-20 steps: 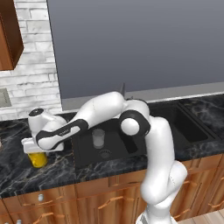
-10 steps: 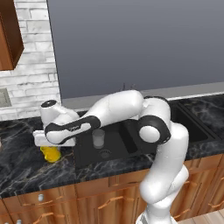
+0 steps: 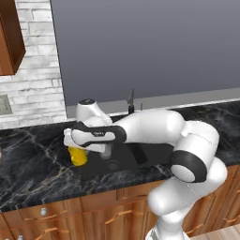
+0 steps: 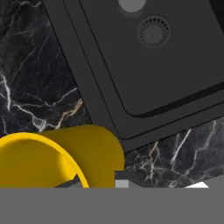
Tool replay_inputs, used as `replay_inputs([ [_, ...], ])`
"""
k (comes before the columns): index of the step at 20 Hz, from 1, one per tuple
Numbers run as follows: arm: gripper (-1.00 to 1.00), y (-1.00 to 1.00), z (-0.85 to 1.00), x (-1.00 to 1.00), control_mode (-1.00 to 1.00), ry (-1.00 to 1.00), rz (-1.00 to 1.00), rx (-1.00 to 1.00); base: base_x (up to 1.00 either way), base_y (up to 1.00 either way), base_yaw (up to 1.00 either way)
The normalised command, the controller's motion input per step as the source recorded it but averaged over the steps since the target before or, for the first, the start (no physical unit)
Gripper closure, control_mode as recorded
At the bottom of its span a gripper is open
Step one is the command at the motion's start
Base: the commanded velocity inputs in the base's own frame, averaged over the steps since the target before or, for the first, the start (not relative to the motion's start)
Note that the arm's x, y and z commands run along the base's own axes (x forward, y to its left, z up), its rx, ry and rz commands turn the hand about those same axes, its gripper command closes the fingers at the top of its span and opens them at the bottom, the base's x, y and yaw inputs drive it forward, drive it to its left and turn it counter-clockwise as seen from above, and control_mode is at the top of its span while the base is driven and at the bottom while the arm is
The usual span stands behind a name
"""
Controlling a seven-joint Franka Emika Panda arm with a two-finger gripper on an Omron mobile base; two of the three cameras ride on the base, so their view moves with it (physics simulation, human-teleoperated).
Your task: Place the glass cup in the left basin and the mug in the right basin of the sink.
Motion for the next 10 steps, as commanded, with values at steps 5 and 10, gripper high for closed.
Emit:
replay_inputs([
  [5, 1.0, -0.83, 0.53, 0.07, -1.0, 0.1, -0.09, 0.12, 0.0, 0.0, 0.0],
  [10, 1.0, -0.74, 0.04, 0.2, -1.0, 0.05, -0.09, 0.0, 0.0, 0.0, 0.0],
])
